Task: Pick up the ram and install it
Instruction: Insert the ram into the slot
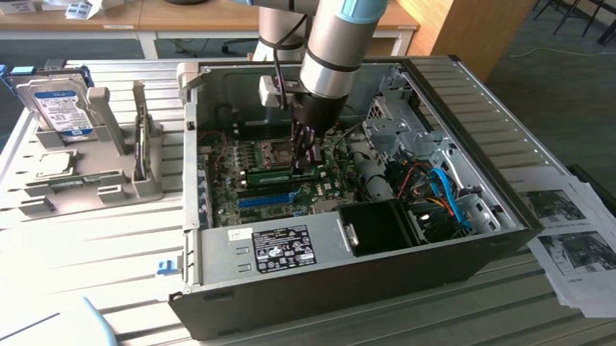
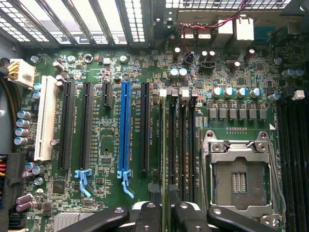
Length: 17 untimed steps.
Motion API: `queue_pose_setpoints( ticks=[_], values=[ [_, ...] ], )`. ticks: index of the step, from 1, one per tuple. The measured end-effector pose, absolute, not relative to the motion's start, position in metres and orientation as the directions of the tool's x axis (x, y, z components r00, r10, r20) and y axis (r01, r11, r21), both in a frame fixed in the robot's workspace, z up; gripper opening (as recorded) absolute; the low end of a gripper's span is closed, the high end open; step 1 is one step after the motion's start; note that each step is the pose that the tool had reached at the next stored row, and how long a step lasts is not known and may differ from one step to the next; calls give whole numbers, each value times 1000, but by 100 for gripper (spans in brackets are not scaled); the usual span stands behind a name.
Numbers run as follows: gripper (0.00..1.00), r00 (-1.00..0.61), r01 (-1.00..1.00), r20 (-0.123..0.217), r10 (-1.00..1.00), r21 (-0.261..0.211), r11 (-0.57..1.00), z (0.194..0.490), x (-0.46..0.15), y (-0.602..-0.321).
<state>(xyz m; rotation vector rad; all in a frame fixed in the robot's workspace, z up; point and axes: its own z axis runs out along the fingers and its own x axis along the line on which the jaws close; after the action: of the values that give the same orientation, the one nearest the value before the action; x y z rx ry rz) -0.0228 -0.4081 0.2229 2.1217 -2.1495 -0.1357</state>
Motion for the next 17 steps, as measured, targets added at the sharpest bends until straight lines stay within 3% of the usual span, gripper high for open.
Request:
queue_pose_setpoints(
  ticks=[17],
  values=[
    [18,-11,-989,18,-1000,146,14,245,-23,-408]
  ],
)
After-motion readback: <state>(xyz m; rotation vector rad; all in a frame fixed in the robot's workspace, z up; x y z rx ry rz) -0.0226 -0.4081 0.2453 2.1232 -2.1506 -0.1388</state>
